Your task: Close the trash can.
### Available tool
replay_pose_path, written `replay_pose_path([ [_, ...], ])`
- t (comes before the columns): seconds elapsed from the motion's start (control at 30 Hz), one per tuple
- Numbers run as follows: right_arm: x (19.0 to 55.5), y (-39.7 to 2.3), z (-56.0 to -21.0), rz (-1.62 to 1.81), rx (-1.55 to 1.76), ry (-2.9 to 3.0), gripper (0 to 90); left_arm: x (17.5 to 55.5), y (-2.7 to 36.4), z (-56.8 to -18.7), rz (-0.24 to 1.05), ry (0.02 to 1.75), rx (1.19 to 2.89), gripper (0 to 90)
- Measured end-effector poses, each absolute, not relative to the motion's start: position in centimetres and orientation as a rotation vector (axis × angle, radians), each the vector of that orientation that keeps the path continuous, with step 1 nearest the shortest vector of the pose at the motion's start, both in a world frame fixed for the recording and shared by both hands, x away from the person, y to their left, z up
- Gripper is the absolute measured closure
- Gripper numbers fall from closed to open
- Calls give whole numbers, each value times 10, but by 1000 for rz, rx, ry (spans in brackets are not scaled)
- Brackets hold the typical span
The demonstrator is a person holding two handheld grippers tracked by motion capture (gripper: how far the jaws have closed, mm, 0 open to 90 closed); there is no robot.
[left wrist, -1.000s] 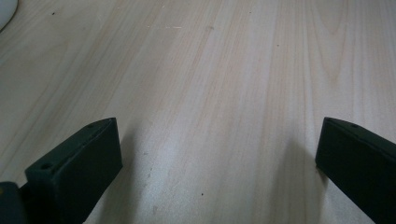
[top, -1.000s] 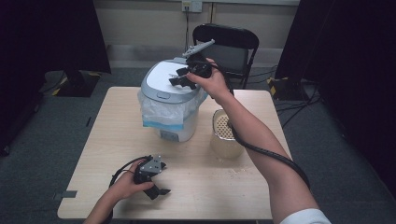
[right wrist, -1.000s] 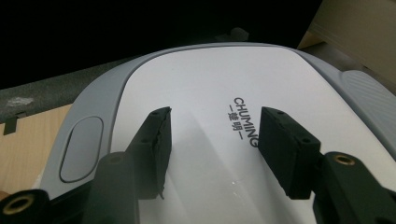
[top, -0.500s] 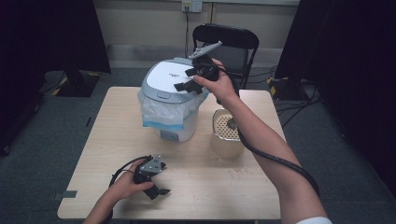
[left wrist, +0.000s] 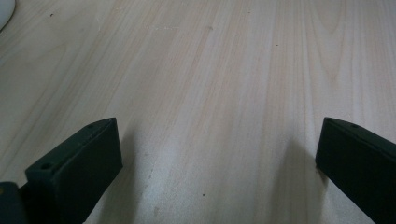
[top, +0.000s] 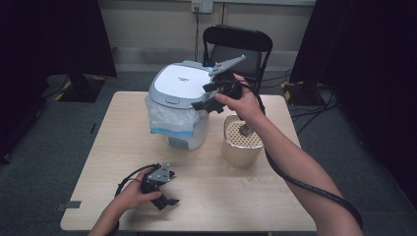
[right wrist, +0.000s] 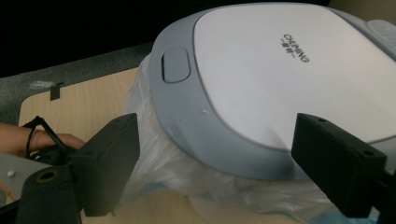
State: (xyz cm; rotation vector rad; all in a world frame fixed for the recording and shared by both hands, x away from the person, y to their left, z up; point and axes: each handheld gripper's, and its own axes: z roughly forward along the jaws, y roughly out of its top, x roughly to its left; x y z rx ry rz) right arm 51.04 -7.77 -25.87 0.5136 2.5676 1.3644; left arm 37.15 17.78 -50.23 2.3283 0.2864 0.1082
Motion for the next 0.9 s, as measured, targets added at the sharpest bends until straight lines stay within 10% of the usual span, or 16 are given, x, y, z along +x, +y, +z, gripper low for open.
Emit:
replay_pose_path([
  [0.9, 462, -108, -307, 1387, 530, 2612, 144, 372, 178, -503, 109, 284, 2327, 0],
])
